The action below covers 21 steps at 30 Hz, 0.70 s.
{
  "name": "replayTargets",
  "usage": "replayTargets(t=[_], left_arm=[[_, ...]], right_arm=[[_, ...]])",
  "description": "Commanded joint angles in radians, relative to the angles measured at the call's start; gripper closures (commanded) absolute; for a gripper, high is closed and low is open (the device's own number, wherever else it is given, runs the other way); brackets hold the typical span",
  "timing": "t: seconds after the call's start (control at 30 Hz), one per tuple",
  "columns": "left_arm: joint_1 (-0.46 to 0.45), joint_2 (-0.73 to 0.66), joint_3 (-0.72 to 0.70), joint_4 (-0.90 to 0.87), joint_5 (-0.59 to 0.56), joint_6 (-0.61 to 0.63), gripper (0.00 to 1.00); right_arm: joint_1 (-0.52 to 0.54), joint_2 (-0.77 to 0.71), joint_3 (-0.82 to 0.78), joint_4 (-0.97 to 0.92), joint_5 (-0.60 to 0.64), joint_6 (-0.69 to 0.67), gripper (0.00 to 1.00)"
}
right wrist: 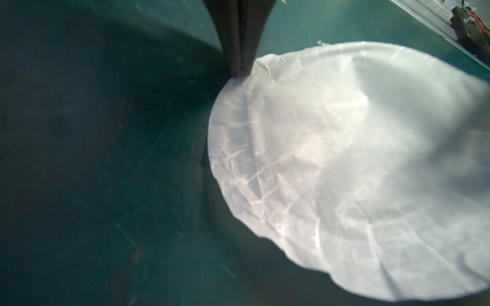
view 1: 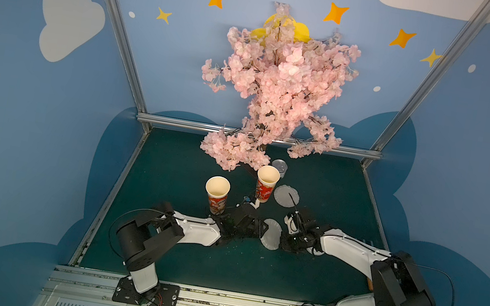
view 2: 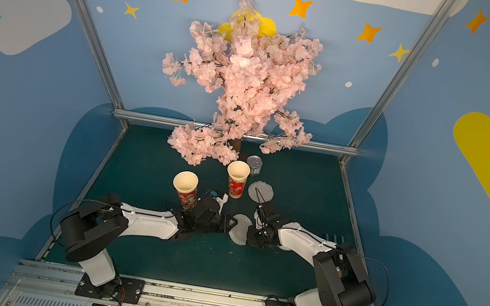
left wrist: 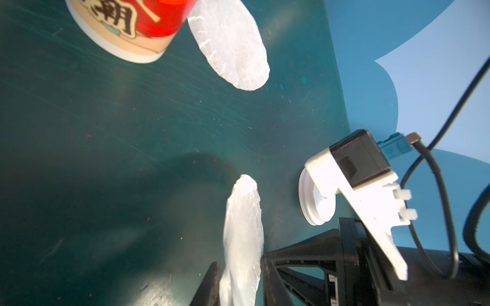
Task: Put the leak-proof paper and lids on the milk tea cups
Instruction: Pick up the leak-proof paper from the center of the board.
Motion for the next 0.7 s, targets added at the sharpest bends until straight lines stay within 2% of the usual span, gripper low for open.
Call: replayTargets(t=[0.0,0.2,0.3,0.53,0.67], left_arm=[[0.003,-0.019,-0.017,-0.031,-0.012,0.016,0.78],[0.003,-0.019,-0.011,-0.048,-0.017,0.019,0.87],[0.003,-0.022,-0.007,-0.054,-0.014,0.023,0.97],[0.002,-0.099,0.013,-0.126,-0.002,0.036,0.97],[0.001,-0.229,0.033,-0.244,0.007,0.061,0.97]], right_arm=[[0.004,0.044,-0.012,-0.005,0.028,0.006,1.00],[0.004,0.040,-0.013,-0.006,0.029,0.006,1.00],[0.004,0.035,-0.013,-0.013,0.033,0.006,1.00],[0.004,-0.067,0.067,-0.108,0.065,-0.012,1.00],[0.004,-0.186,0.127,-0.187,0.105,-0.030,0.85]])
